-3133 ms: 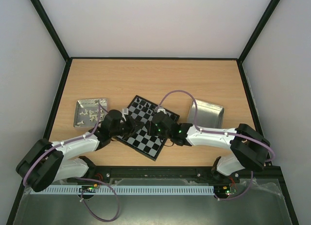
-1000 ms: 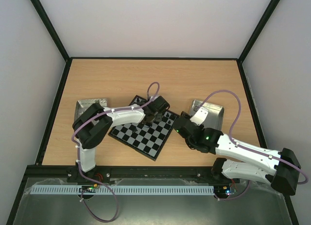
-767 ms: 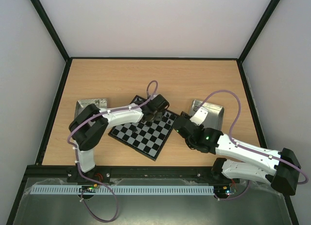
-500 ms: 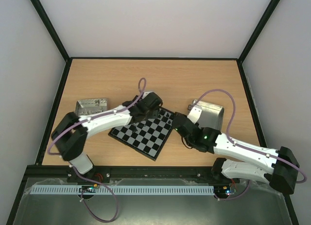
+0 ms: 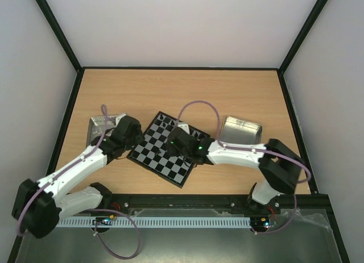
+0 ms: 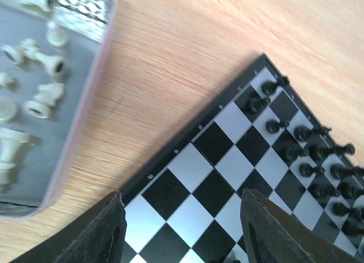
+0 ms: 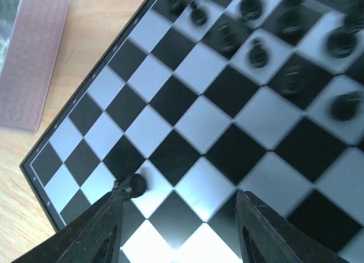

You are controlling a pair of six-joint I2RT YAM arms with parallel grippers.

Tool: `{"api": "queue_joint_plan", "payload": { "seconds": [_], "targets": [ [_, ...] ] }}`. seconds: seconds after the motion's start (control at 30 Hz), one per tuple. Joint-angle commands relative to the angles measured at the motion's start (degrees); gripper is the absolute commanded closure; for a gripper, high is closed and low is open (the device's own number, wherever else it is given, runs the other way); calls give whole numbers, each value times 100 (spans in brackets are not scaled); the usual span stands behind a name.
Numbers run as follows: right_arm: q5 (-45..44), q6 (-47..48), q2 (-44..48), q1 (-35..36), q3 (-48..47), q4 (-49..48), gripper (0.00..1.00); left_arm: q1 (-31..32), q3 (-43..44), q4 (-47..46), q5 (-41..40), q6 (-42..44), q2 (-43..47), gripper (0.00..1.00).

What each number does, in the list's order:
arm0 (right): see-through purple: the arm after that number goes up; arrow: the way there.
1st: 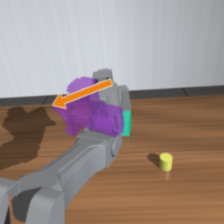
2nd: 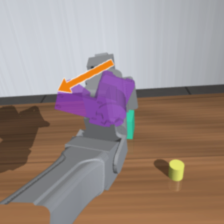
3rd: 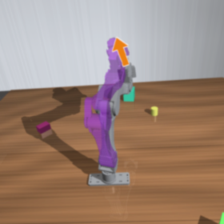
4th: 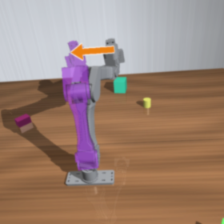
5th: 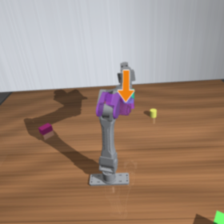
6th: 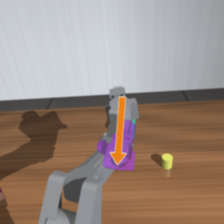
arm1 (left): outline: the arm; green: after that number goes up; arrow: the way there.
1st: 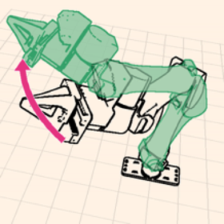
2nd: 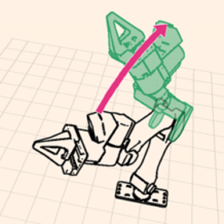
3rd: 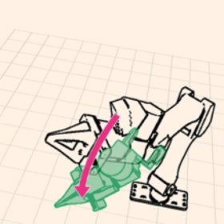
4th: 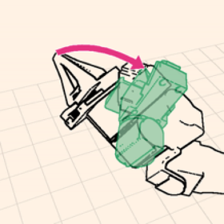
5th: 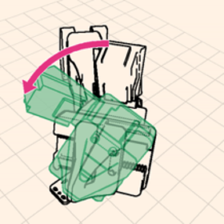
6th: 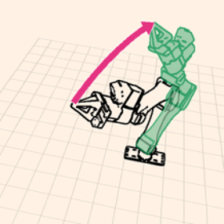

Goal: Set up the chess pieces on the board
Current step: Pick up the chess piece from the chessboard.

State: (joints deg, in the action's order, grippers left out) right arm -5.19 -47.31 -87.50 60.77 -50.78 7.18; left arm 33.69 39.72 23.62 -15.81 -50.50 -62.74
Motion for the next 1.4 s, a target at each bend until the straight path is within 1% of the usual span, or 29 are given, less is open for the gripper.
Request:
{"api": "queue_joint_plan", "payload": {
  "seconds": [0.0,0.13,0.3,0.63,0.83,0.93,1.07,1.23,1.37],
  "targets": [
    [754,372,-806,125,-631,-106,48,-350,-321,109,151,-229,615,42],
    [1068,448,-1374,200,-1026,2,50,-538,-555,108,388,-252,895,41],
    [1215,451,-1750,250,-1287,83,55,-671,-811,7,689,-282,965,41],
    [732,364,-1914,251,-1372,236,68,-715,-1090,-246,1075,-353,957,40],
    [559,350,-1972,251,-1344,177,76,-715,-1334,-515,1505,-439,978,40],
    [438,241,-1956,251,-1284,110,79,-715,-1486,-737,1766,-490,1012,40],
    [353,80,-1839,251,-1007,-200,80,-723,-1755,-1207,2191,-464,1032,39],
    [354,9,-1774,243,-867,-391,86,-724,-2073,-1913,2668,-498,978,37],
    [315,-163,-1552,213,-642,-624,89,-724,-2233,-2248,2961,-748,898,35]
  ]
}}
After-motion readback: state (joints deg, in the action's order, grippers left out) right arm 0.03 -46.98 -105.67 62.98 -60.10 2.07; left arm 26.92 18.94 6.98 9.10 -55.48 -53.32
